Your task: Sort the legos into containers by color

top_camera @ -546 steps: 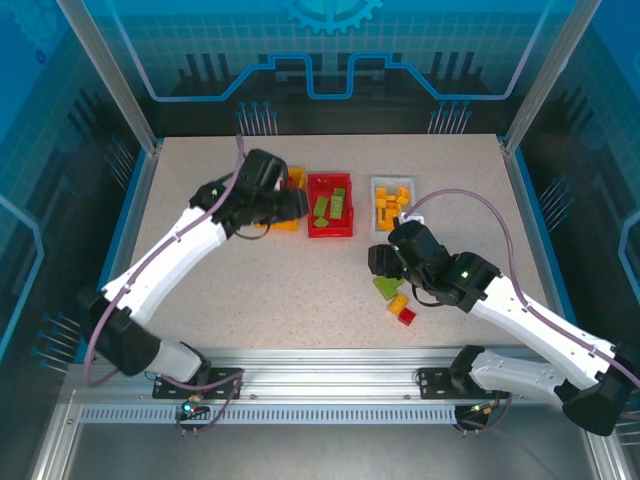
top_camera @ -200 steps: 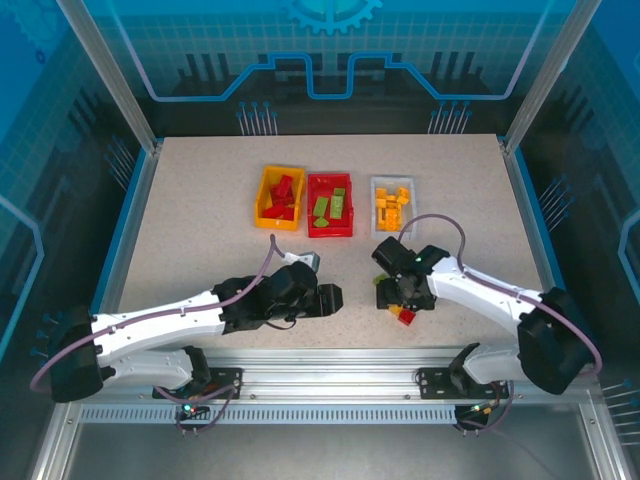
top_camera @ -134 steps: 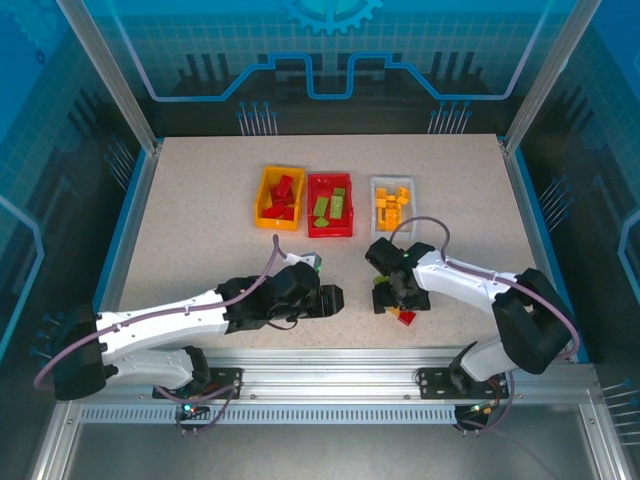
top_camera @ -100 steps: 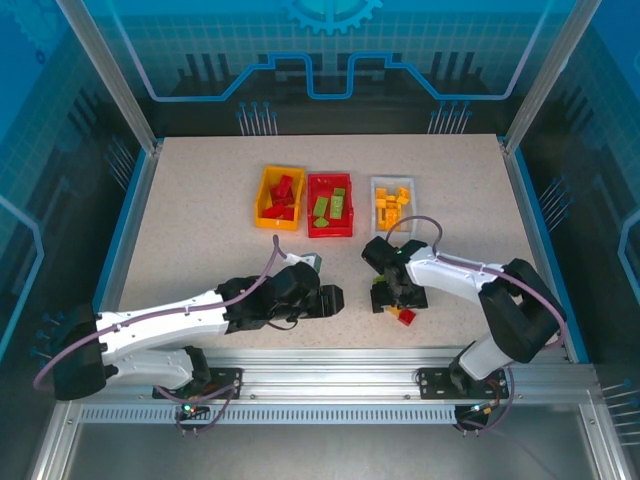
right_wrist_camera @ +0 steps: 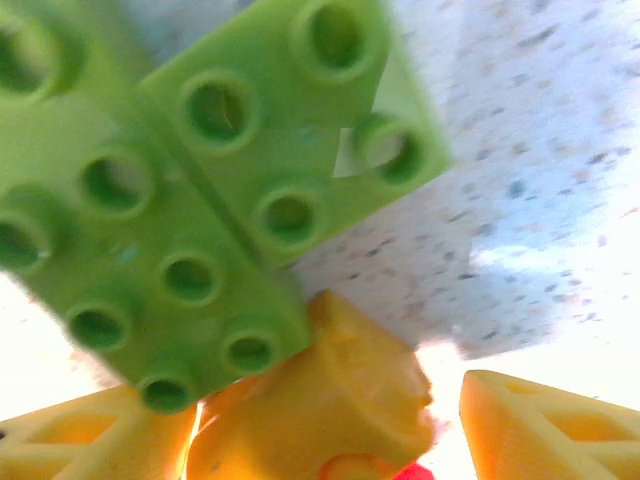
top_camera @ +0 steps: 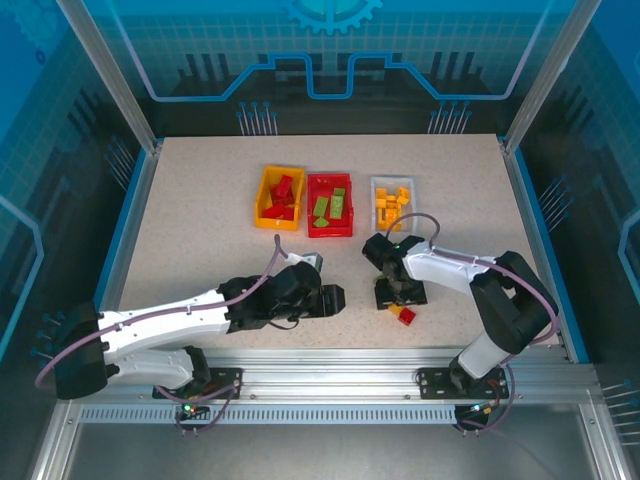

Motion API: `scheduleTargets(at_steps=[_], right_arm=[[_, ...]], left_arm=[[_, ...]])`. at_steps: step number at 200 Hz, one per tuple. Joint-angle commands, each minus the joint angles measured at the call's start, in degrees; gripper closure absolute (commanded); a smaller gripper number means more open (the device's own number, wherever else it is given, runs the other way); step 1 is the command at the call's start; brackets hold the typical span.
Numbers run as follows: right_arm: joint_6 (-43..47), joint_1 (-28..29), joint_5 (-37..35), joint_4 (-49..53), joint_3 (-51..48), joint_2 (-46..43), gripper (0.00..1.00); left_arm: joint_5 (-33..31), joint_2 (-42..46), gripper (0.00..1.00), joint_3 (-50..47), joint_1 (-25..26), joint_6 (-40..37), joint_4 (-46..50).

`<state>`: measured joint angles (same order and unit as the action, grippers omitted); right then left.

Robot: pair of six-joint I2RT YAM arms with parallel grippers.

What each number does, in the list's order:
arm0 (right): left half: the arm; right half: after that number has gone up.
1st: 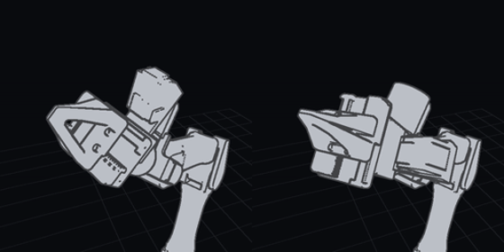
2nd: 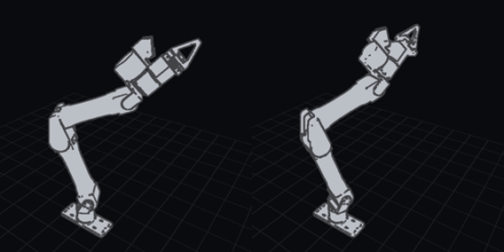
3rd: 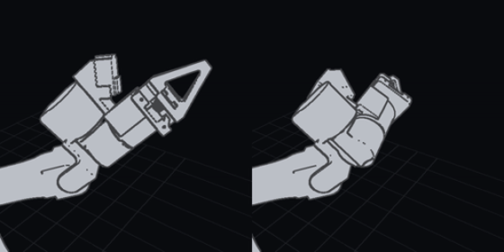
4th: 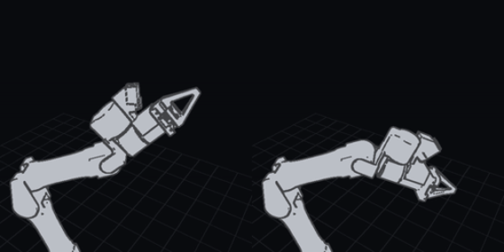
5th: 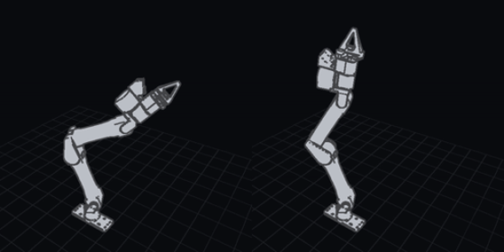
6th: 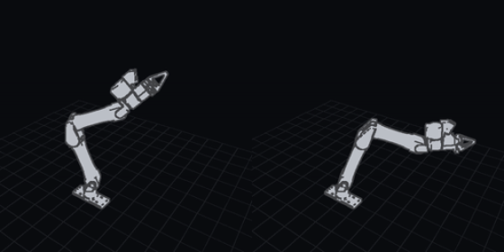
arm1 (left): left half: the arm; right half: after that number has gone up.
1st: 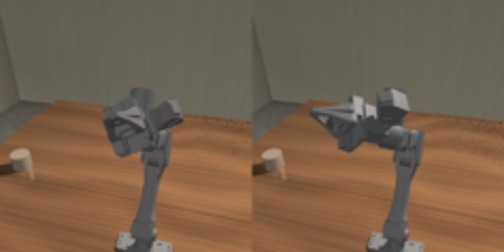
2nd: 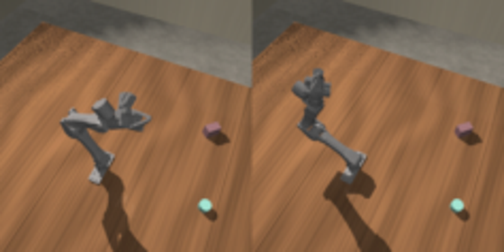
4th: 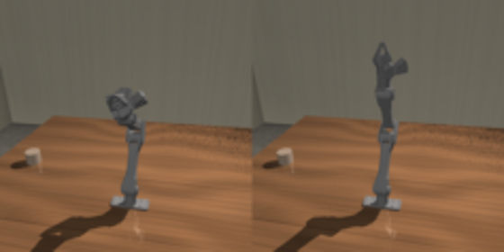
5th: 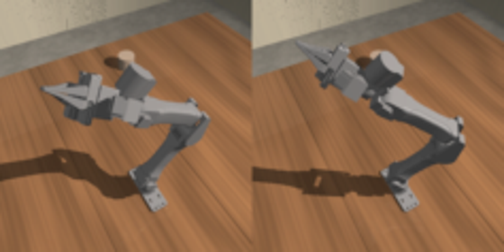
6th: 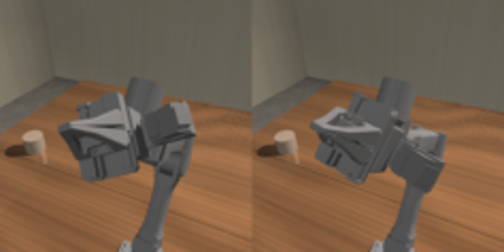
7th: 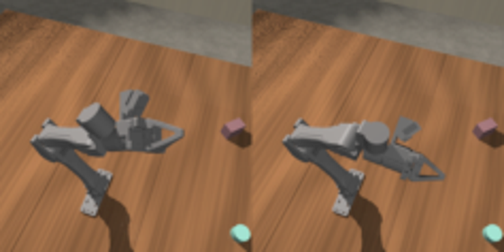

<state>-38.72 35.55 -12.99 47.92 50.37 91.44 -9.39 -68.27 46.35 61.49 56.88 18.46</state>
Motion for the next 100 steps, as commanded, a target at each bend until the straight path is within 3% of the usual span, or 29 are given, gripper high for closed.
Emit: scheduleTargets(at_steps=[1, 74, 100], right_arm=[[-0.7, -3.1, -2.2, 1.3, -1.1, -1.9, 0.31], [-0.2, -16.0, 1.2, -3.4, -5.6, -7.3, 0.37], [1.0, -18.6, 1.9, -3.8, -6.0, -10.3, 0.34]], left_arm=[[0.1, -0.5, 0.4, 2.0, 0.6, -1.1, -1.0], [0.3, -1.2, 0.4, 3.0, 0.8, -1.3, -0.9], [0.5, -2.1, 0.4, 3.6, 0.9, -1.6, -0.9]])
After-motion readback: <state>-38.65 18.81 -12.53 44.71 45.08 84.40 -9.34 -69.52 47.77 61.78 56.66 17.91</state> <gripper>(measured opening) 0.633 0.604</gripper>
